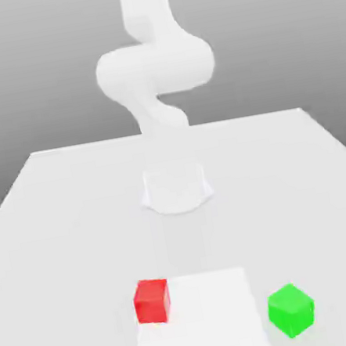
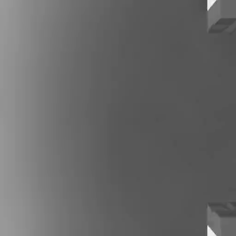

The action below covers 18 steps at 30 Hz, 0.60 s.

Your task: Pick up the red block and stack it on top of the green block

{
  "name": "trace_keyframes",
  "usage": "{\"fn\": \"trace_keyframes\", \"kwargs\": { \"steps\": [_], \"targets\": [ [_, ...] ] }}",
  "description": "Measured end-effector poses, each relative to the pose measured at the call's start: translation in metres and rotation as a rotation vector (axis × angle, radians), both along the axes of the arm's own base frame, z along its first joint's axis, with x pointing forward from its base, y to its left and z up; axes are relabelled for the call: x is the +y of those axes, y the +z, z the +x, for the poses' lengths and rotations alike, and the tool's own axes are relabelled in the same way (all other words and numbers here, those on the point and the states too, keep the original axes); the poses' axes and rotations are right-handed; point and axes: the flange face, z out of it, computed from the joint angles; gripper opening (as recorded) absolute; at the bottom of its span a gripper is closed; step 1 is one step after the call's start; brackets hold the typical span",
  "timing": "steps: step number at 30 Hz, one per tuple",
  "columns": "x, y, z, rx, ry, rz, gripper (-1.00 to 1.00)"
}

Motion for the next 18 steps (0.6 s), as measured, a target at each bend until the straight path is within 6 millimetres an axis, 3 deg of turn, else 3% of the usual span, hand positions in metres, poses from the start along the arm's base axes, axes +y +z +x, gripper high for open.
{"fn": "trace_keyframes", "kwargs": {
  "steps": [4,9,13,18],
  "targets": [
    [-0.013,-0.099,0.045,0.158,-0.051,-0.043,0.0],
    [-0.039,-0.224,0.065,0.349,-0.096,-0.048,0.0],
    [-0.058,-0.322,0.053,0.501,-0.119,-0.015,0.0],
    [-0.069,-0.425,0.013,0.666,-0.133,0.071,0.0]
  ]
}}
